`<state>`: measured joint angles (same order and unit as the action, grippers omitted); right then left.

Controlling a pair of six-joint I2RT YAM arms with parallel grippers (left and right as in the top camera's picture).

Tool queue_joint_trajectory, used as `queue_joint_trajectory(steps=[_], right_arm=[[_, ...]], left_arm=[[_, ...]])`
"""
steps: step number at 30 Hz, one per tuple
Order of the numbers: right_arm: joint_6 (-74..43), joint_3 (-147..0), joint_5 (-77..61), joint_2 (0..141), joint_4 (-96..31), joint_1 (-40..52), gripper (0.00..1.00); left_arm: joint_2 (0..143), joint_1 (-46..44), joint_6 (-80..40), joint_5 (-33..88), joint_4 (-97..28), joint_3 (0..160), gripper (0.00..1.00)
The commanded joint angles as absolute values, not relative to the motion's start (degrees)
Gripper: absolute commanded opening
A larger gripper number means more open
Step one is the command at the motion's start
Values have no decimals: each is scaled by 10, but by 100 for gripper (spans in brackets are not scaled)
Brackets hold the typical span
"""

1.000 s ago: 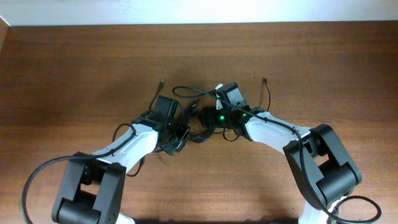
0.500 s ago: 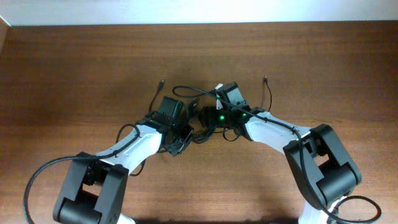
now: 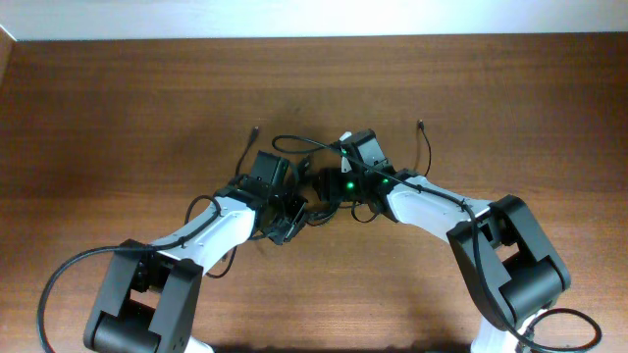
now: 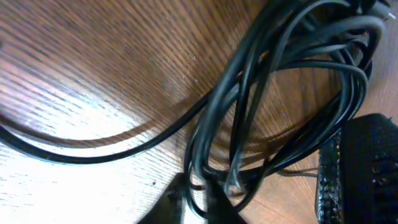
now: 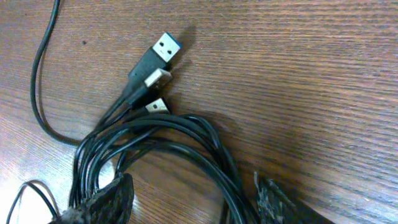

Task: Untangle cables

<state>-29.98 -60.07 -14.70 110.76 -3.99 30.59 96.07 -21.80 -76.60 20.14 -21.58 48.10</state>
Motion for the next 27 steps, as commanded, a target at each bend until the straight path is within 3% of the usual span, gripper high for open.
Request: queue_joint_trajectory(steps=[1,5,9,11,16,20,27], right_arm=[[-302,-584,-148,1137,-56,309,64],[-302,-584,-148,1137,-58,309,64],[-301,-584,-149,1136,-73,306,64],[-253,-585,-178,1136,-74,306,65],[-239,-585,-164,1136,-74,307,66],[-240,-585,-113,1136,-66,307,73],[-240,-585,-68,1136,-61,307,82]], left_arm=[[966,-220,-769,212,-215,478,3],[965,-220,-737,198,-213,478,0],[965,-212,-535,189,-200,478,0],[961,-196,-493,189,-200,478,0],[930,-178,-374,297,-110,478,0],[864,-178,-310,319,-107,478,0],[774,-161,-305,440,-108,478,0]])
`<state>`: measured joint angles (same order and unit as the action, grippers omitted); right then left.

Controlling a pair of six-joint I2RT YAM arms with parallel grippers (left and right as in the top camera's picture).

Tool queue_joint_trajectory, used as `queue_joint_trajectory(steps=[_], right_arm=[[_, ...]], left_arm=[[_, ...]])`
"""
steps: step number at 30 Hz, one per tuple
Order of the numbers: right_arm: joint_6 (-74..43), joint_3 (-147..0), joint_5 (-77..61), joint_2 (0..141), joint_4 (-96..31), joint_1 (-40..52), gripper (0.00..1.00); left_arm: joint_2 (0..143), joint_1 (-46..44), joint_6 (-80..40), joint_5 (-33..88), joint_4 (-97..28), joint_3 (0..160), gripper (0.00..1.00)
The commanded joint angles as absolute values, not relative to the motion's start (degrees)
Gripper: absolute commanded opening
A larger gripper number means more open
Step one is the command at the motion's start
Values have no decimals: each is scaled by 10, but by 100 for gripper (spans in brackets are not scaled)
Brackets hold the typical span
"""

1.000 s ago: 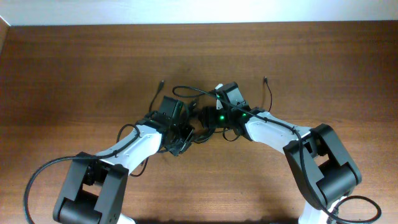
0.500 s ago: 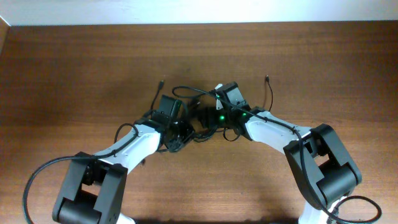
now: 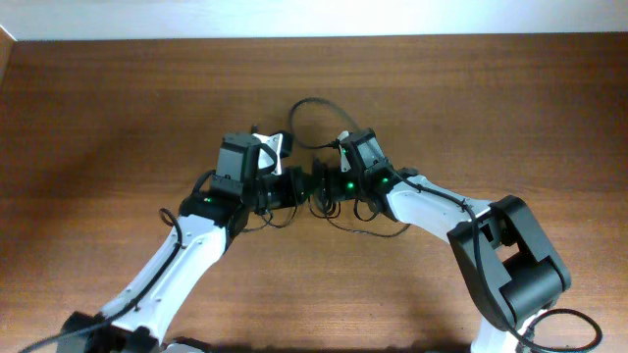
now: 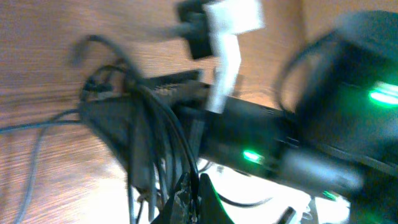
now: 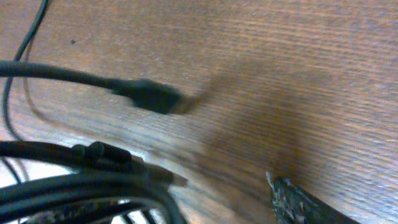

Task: Untangle cables
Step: 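Release the left gripper and swing it out to the left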

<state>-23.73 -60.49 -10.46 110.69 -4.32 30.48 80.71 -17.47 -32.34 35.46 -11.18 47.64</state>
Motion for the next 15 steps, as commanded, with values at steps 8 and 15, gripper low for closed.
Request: queue_joint_trajectory(steps=[8,15], right_arm=[[-240,-585,-56,1136,-67,307,93],[-241,-585,-42,1136,-69,307,98]], left_arm=[[669,-37,-334,606,-107,478,0],[569,121,-423,696,-92,479,0]])
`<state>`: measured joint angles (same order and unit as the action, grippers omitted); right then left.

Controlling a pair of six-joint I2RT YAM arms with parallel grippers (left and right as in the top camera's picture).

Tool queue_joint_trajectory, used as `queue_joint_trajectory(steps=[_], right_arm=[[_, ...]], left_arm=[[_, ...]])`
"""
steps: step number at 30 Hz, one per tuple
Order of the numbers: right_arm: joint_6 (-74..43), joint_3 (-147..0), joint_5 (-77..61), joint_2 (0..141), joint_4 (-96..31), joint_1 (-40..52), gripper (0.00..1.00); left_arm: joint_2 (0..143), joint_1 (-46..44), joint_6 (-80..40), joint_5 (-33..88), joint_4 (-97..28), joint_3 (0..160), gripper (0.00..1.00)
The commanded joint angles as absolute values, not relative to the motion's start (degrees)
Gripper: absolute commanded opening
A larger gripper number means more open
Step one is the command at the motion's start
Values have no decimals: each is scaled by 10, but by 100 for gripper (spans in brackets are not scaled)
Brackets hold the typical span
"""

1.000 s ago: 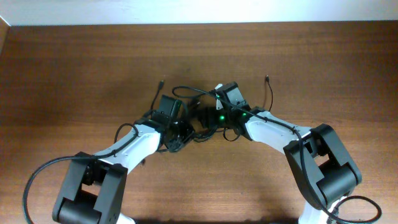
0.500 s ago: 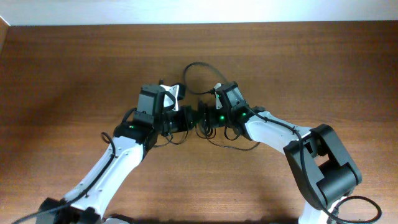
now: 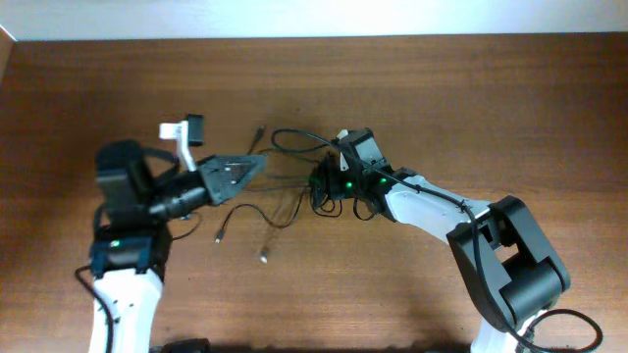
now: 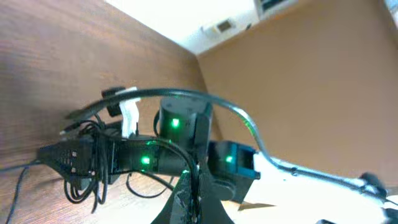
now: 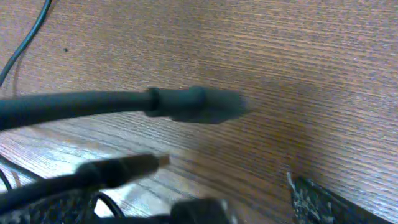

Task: Untangle cables
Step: 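Release the left gripper and swing it out to the left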

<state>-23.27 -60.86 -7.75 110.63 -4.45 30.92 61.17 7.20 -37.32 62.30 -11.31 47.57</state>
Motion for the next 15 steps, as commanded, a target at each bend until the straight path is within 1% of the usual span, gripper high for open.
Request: queue_joint_trajectory(steps=[1,3,4,5,6,8,10,12,14,15], right_arm=[[-243,-585,-38,1136,-69,307,98],[-244,-585,-38,1136,-69,307,99],[-244,-585,-38,1136,-69,307,98],[-244,-585,-38,1136,-69,307,98],[-244,-585,-38,1136,-69,307,98],[-244,-585,-38,1136,-70,307,98],[-244,-585,-38,1136,-70,307,98],[-244,-585,-43,1135,-66,307,98],[-243,-587,-69,1125,-67,307,99],[-242,-587,-84,1110,-73,307,98]], left_arm=[[551,156,-475,728,-53,479,0],[531,209,-586,761,44,479,0],[527,225,-617,765,77,479,0],[521,248,-657,768,137,479,0],[518,262,-684,768,180,479,0],[518,284,-773,767,300,479,0],[518,292,-815,765,382,479,0],[518,293,-814,770,389,479,0],[527,293,-785,795,346,479,0],[538,293,-745,808,283,479,0]])
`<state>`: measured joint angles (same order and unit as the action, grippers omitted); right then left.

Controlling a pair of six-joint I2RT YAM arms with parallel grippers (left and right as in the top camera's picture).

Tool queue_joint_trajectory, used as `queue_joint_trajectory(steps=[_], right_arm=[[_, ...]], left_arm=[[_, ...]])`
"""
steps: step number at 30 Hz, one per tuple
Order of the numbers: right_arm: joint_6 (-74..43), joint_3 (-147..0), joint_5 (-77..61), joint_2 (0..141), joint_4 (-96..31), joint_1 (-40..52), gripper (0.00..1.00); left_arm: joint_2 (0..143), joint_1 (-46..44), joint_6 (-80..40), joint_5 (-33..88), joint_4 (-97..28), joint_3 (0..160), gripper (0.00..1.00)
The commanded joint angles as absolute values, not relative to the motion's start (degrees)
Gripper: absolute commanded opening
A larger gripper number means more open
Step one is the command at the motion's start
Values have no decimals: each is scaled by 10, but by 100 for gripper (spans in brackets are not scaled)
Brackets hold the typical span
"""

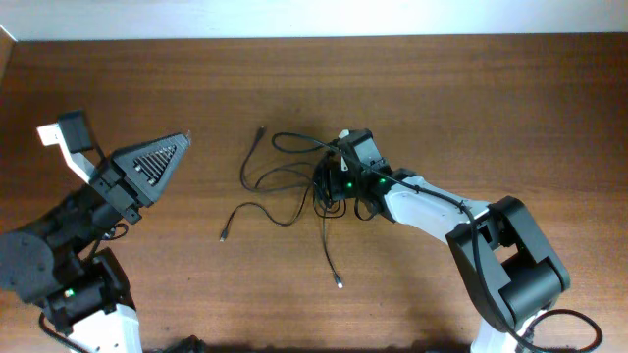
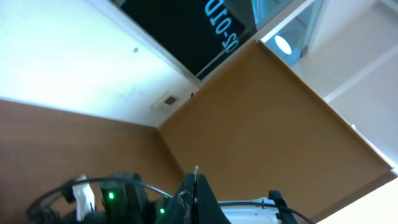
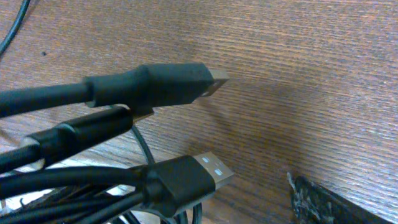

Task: Untangle cables
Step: 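Release the left gripper and swing it out to the left, then move the left gripper back toward the bundle held by the right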

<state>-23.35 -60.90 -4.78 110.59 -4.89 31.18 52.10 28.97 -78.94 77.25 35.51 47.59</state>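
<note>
A tangle of thin black cables lies mid-table, with loose ends at the front, front left and back. My right gripper sits low at the tangle's right side. In the right wrist view two USB plugs and a bundle of strands fill the left. One finger shows at the bottom right, apart from them; the other is hidden. My left gripper is raised high at the left, shut, with no cable seen in it.
The brown wooden table runs to a pale wall along the back edge. The left wrist view looks up into the room, with the right arm's green lights low in the picture.
My left gripper has gone from just left of the tangle to high up at the far left. One loose end now lies further right at the front. The right gripper has stayed put.
Both grippers were first down in the tangle, the left at its lower left. Then the left gripper was at the bundle's left side, facing the right one. Later it stood back to the left with strands spread out. Now it is raised well clear, and the cables lie looser.
</note>
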Motion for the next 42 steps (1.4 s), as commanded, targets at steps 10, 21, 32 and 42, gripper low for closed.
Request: queue_joint_trajectory(steps=[10,21,32,42], right_arm=[[-238,-587,-83,1092,-84,307,98],[-238,-587,-84,1092,-88,307,98],[-238,-587,-75,1093,-96,307,98],[-242,-587,-21,1094,-105,307,98]], left_arm=[[570,115,-338,373,-395,479,65],[822,-114,-381,297,-147,479,67],[876,-146,-418,357,-48,479,0],[629,-145,-458,479,-83,481,0]])
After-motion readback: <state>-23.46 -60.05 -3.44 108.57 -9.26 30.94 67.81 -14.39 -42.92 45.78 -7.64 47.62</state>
